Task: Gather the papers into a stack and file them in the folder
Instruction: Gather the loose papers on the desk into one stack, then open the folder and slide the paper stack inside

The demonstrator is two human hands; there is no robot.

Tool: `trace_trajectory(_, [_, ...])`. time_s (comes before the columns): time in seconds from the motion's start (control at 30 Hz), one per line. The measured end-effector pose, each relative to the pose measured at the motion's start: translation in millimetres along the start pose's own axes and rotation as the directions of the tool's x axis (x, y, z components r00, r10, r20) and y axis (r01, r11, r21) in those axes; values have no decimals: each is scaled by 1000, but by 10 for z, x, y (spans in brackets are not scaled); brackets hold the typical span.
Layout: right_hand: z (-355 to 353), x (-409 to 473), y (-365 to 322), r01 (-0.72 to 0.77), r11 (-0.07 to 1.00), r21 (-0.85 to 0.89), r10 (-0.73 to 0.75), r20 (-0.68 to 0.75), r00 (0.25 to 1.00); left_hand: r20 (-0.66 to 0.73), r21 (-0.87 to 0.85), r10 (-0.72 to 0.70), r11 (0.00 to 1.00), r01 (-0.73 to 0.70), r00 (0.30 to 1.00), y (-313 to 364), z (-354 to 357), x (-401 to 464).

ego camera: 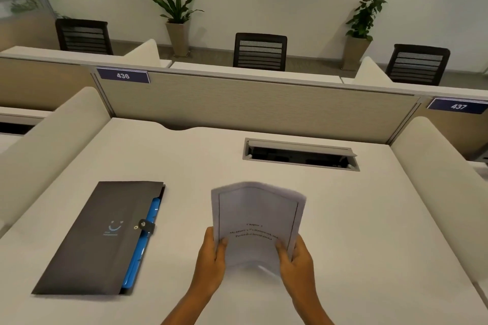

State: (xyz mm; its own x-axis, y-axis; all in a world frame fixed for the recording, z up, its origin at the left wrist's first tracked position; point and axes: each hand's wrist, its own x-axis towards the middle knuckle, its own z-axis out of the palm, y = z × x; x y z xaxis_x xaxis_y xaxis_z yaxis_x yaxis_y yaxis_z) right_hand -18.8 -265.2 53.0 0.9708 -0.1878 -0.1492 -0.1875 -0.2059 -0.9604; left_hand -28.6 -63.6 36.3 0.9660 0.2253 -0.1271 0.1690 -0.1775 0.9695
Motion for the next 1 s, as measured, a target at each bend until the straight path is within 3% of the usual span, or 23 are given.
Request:
trace_trajectory(0.17, [-107, 99, 98, -104, 993, -58, 108, 69, 992, 3, 139, -57, 989, 56, 998, -85, -281, 175])
trace_trajectory(0.27, [-169, 90, 264, -211, 974, -83, 216, 61, 975, -173, 333, -11, 940, 69, 985, -223, -605, 208])
trace_trajectory(0.37, [-229, 60, 410, -294, 953, -67, 297, 42, 954, -333, 596, 133, 796, 99, 933, -386, -1002, 262])
trace_trajectory(0.43, [-272, 43, 487, -333, 941, -63, 336, 28, 942, -381, 708, 146, 681, 187, 913, -480, -1264, 327])
trace_trajectory(0.7, [-358, 57, 533, -395, 908, -139, 399, 0, 917, -376, 813, -72, 453, 366, 924, -828, -1862, 584])
trace_trajectory(1.0, [-431, 12, 507, -381, 917, -116, 381, -17, 924, -296, 852, -88, 425, 305, 951, -793, -1930, 761])
